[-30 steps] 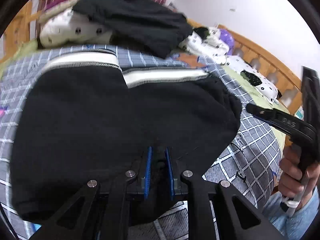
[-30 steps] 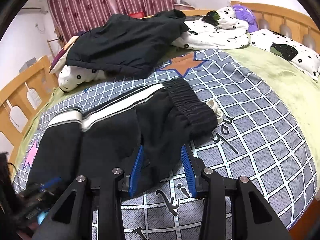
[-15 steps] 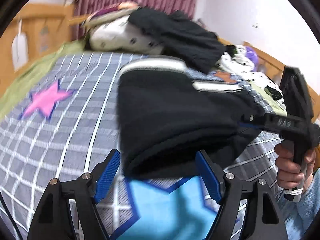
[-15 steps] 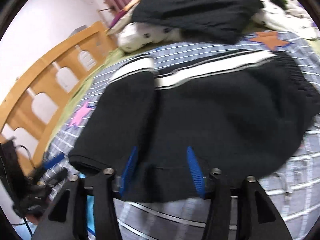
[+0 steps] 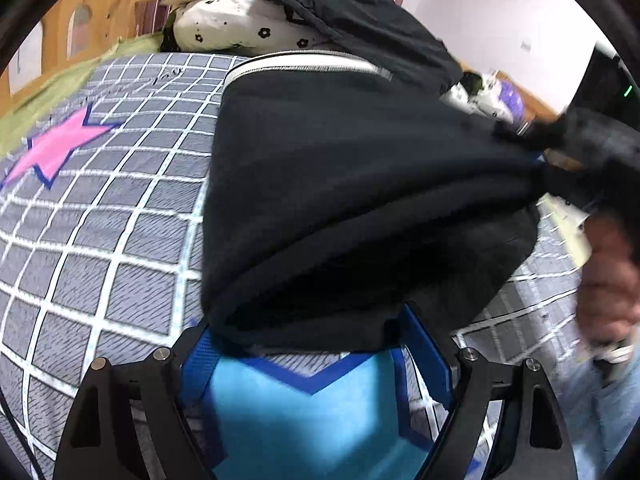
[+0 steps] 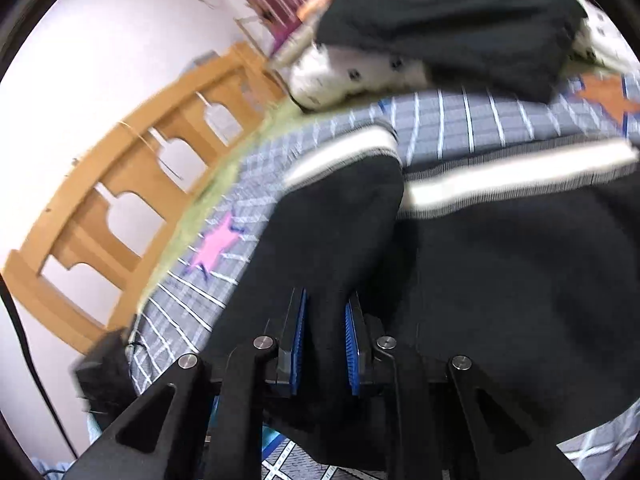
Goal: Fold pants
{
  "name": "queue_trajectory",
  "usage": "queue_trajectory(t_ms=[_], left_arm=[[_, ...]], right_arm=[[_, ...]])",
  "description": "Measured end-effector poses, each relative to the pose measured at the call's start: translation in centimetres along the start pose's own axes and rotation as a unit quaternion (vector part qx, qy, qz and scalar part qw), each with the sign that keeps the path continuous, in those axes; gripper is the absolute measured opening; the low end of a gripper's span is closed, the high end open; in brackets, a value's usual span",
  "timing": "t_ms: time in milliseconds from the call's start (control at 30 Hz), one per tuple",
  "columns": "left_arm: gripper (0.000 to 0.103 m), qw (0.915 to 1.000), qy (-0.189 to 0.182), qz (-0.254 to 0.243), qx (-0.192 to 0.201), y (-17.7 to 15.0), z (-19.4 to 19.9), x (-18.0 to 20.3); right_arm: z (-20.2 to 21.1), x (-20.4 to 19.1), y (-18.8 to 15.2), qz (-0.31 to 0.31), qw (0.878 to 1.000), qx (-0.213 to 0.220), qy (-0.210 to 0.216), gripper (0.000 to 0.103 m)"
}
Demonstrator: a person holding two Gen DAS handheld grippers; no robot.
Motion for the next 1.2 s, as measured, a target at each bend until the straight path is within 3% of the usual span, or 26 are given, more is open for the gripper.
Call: queue_trajectory(t_ms=[100,167,367,433,500,633,700,833,933,1033,1133,1200], left_arm=[[0.088,0.9964,0.066,-0.044,-0.030,0.4,-1.0,0.7],[0.088,0.9961,0.074,-0.044,-0.020,0.8,-1.0,1.1],[0.088,0.9982,0.005,-0.054,0.023,2.4,0.0,3.8],[0.088,0.9971,-0.014,-0.068,0.032,2.6,0.4,4.9],[0.088,0.9958,-0.024,-0.082,0.033,2.5,0.5,6.0],[0.088,0.9947,-0.034,-0.094,0.022,2.2,0.4,7.0],[0.087,0.9944,-0.047,-0.092,0.023,2.3,0.6,7.0],[0.087,0.9922,-0.075,-0.081,0.057,3.2,2.8,7.1],[0.087,0.9934,-0.062,-0.071,0.065,4.6,3.1,6.4],[0.087,0.9960,-0.039,-0.070,0.041,6.6,1.3,6.4],[0.088,0.9963,0.009,-0.086,-0.003,6.4,-1.7,6.5],[0.088,0.9966,-0.003,-0.067,-0.048,4.5,-3.7,7.1]], right_arm=[[2.2,-0.2,1.2,0.024,0.999,0.027,0.004,0.017],[3.9,0.2,2.2,0.042,0.998,0.052,-0.004,0.016],[11.8,4.9,6.6,0.030,0.988,0.149,-0.023,0.015],[15.3,8.5,7.9,0.011,0.980,0.192,-0.053,0.015],[17.1,13.0,8.3,-0.017,0.971,0.208,-0.112,0.015],[15.7,21.1,6.4,-0.062,0.959,0.152,-0.230,0.016],[14.3,22.5,5.2,-0.056,0.959,0.121,-0.252,0.020],[17.0,20.4,5.7,-0.018,0.948,0.175,-0.265,0.023],[19.2,18.1,5.9,0.001,0.951,0.217,-0.221,0.024],[17.7,17.0,5.8,0.025,0.953,0.208,-0.219,0.024],[14.3,19.1,4.8,0.048,0.946,0.154,-0.283,0.023],[12.6,21.3,3.4,0.032,0.939,0.114,-0.323,0.023]])
Point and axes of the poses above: each gripper's, at about its wrist camera, not at the fingertips, and z roughly against the way its jaws point, x to its right, y to its top, the point moved 10 cm from there along -z, roughly the way its jaws point, and after that the axes turned 15 degrees about -z, right-handed, at the moved point
